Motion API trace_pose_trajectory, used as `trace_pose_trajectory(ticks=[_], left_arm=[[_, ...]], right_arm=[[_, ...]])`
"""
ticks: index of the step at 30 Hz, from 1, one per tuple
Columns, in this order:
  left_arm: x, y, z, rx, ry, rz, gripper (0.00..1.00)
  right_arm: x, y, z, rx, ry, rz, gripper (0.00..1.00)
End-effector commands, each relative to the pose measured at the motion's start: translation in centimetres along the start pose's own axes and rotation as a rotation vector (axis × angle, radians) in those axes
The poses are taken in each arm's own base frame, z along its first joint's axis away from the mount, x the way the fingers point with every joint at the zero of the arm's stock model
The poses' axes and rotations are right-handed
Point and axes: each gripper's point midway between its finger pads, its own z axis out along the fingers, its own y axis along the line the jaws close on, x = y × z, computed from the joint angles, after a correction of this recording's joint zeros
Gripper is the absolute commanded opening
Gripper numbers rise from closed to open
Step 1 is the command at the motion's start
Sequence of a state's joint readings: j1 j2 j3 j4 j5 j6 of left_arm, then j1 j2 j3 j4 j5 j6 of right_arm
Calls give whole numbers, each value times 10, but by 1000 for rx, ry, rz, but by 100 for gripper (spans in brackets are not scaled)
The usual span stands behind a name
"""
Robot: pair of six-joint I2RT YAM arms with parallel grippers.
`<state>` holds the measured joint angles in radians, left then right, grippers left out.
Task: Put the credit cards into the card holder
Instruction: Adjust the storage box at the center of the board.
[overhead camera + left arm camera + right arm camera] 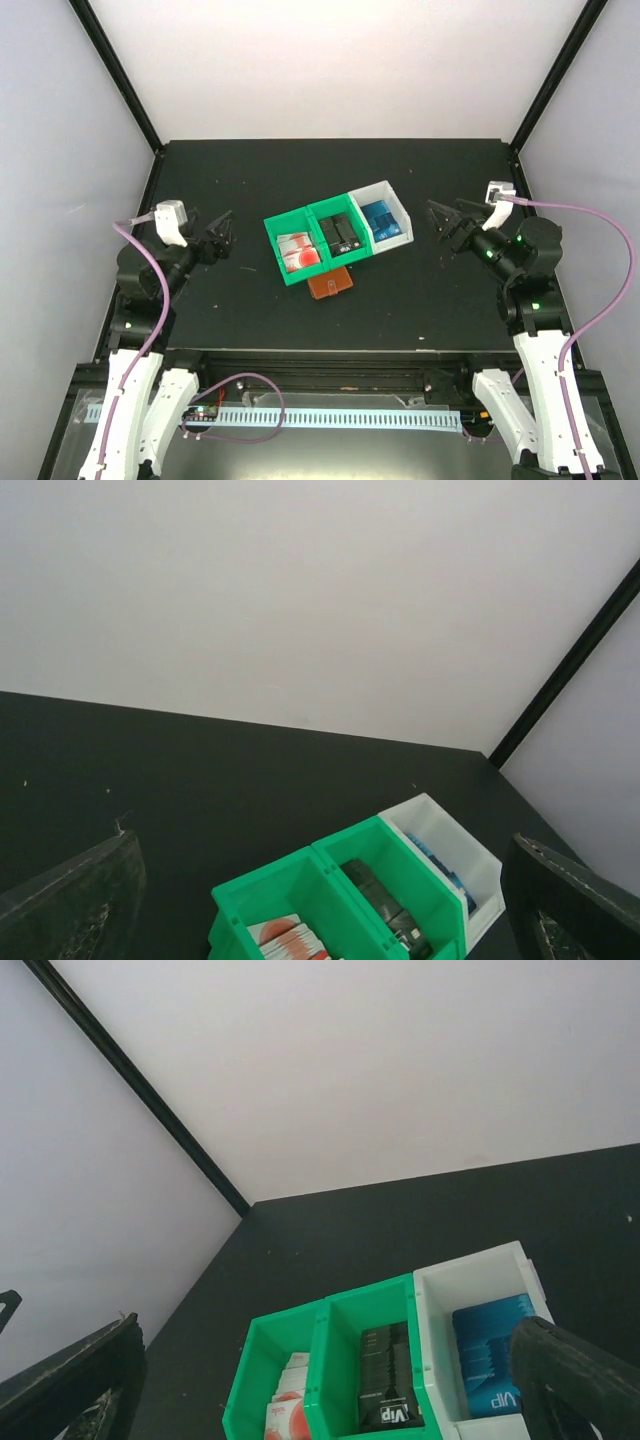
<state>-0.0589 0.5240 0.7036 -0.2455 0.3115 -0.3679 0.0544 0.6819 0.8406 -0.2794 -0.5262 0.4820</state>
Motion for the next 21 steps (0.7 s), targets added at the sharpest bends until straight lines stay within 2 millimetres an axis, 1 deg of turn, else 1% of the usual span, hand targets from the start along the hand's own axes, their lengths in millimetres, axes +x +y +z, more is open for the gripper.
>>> trace_pose_trajectory(ticks=[1,4,9,10,12,15,19,21], left_arm=[[-13,-3,-3,-1,-27,-54,99],[-4,4,2,-13,-16,-105,99],[7,5,9,-3,35,-137,99],[11,2,12,28,48,-138,99],[23,-16,17,156,93,-126,99],[51,-35,26,279,225,-174,99],[104,-53,30,281,457,-94,99],[132,-63,29,279,558,-63,99]], right_arm=[[7,-8,2,23,24,70,99],[18,-13,8,22,70,102,98],[49,-35,24,57,179,192,91],[57,-38,27,58,208,195,90],[74,-46,33,59,259,198,89],[98,-61,38,109,299,208,89],[136,-86,45,236,397,242,88],[155,-92,49,285,462,241,86]])
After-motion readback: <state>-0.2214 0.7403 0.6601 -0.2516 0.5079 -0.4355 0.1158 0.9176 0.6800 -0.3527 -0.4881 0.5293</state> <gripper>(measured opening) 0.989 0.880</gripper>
